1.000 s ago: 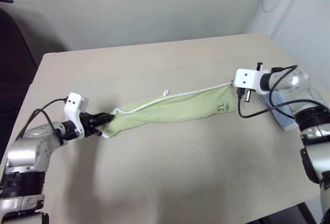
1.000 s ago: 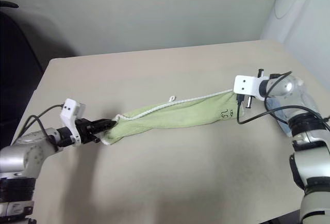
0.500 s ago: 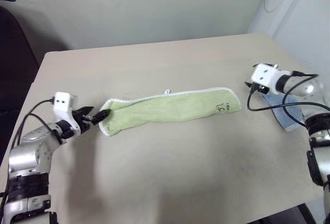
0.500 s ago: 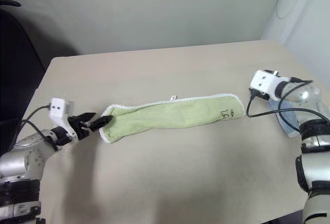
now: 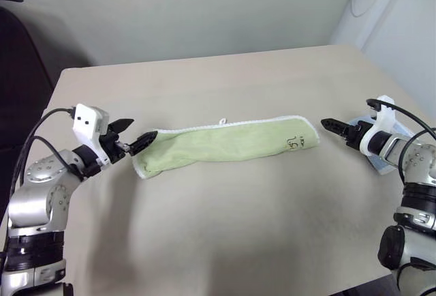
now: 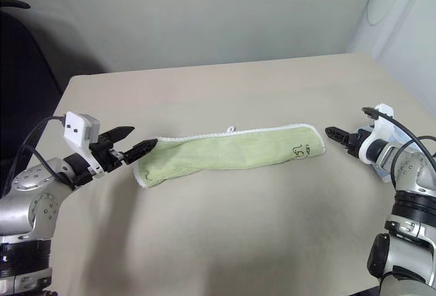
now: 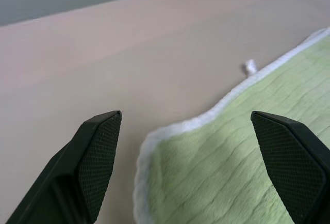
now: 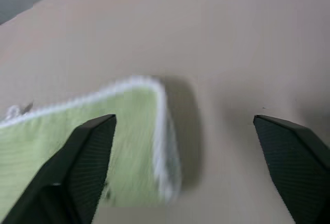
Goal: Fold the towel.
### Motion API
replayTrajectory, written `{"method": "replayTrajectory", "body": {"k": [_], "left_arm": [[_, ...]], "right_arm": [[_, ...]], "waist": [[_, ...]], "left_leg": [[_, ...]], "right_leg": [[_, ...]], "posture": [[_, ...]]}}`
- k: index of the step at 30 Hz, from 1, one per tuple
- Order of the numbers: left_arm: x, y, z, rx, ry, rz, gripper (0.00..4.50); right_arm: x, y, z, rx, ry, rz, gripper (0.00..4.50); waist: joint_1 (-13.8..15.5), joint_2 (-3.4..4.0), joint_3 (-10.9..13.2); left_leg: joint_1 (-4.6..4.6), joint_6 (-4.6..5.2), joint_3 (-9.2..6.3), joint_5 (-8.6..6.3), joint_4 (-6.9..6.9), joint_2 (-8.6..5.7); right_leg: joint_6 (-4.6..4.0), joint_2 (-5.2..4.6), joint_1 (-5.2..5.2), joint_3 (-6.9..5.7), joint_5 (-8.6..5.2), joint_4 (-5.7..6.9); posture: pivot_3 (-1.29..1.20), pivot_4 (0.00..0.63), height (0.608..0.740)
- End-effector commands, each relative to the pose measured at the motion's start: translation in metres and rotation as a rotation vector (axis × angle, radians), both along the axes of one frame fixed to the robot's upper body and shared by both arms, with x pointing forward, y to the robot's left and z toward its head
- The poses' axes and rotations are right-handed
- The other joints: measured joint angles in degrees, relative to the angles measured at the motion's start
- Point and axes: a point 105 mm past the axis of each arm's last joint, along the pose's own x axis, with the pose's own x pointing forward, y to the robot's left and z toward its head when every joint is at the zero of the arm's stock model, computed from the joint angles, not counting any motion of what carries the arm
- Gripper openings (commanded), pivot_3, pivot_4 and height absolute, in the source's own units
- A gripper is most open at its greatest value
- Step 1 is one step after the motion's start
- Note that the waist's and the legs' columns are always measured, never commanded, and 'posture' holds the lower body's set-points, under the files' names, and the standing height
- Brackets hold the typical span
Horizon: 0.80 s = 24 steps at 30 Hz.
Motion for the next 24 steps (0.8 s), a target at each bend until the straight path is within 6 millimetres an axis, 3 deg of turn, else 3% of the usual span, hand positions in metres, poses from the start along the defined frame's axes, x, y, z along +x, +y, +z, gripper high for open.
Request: {"method": "replayTrajectory", "body": {"k": [1, 5, 10, 14, 24], "left_arm": [[0.0, -0.001, 0.009, 0.076, -0.048, -0.009, 4.38], [0.007, -0.005, 0.008, 0.116, -0.059, -0.04, 4.38], [0.004, -0.012, 0.008, 0.119, -0.061, -0.089, 4.38], [-0.017, -0.048, -0.003, 0.129, -0.01, -0.286, 4.38], [-0.023, -0.072, -0.005, 0.115, -0.002, -0.368, 4.38]], "right_arm": [[-0.007, 0.001, 0.025, 0.065, -0.065, -0.023, 4.48], [-0.03, 0.035, -0.013, 0.385, 0.067, -0.026, 4.48], [-0.035, 0.042, -0.016, 0.44, 0.086, -0.055, 4.48], [-0.033, 0.063, -0.038, 0.54, 0.156, -0.065, 4.48], [-0.008, 0.069, -0.049, 0.627, 0.2, -0.127, 4.48]], "waist": [[-0.2, -0.02, 0.0], [-0.4, -0.23, -0.1], [-0.3, -0.01, -0.1], [-0.6, -0.1, -0.1], [-0.5, -0.07, -0.1]], "left_leg": [[0.05, 0.01, -0.03, -0.01, 0.0, 0.0], [0.47, 0.21, -0.17, -0.12, -0.14, 0.03], [0.06, 0.22, -0.16, -0.13, -0.09, -0.12], [0.04, 0.26, -0.23, -0.16, -0.07, -0.07], [0.03, 0.27, -0.37, -0.16, -0.09, -0.09]], "right_leg": [[-0.01, 0.01, 0.05, 0.0, 0.0, 0.0], [-0.2, 0.17, 0.3, -0.07, -0.1, 0.04], [0.04, 0.1, -0.16, -0.18, 0.02, 0.14], [0.03, 0.09, -0.17, -0.19, -0.04, 0.07], [-0.07, 0.1, -0.22, -0.17, -0.04, 0.31]], "posture": [[0.0, 0.15, 0.735], [0.0, 0.15, 0.735], [0.0, 0.15, 0.735], [0.0, 0.15, 0.735], [0.0, 0.15, 0.735]]}}
